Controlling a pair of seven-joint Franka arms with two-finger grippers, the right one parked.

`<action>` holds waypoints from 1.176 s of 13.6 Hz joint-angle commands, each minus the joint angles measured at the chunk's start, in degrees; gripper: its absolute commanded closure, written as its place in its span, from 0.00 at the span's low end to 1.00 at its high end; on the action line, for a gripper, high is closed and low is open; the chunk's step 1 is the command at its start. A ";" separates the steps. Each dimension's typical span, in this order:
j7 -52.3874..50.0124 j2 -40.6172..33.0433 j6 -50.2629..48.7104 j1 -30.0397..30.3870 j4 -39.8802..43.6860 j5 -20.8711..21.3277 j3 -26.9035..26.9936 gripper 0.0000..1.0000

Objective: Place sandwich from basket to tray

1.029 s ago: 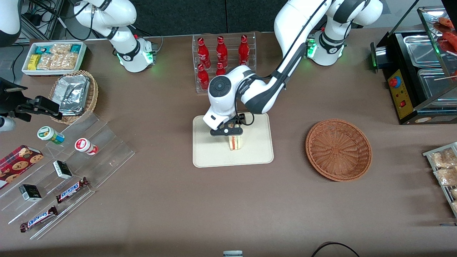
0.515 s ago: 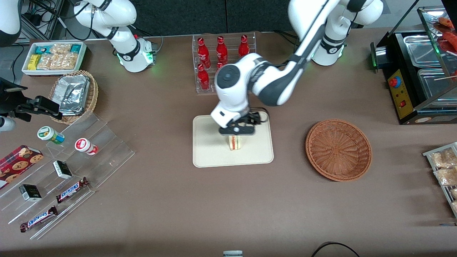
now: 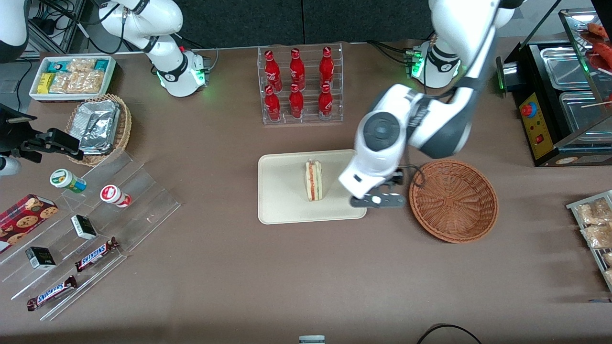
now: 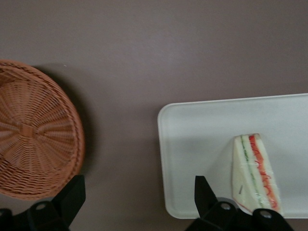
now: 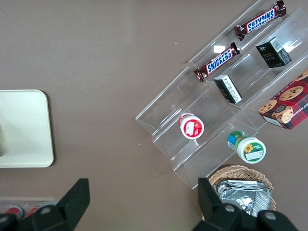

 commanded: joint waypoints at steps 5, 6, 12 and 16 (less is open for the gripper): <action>16.27 -9.02 -4.72 13.83 -5.16 -4.26 -0.72 0.00; 17.25 -9.63 -5.60 15.06 -5.16 -4.95 -0.63 0.00; 22.26 -17.53 -8.43 19.29 -10.50 -5.84 -0.19 0.00; 22.53 -25.00 -7.54 21.48 -17.19 -5.93 -0.19 0.00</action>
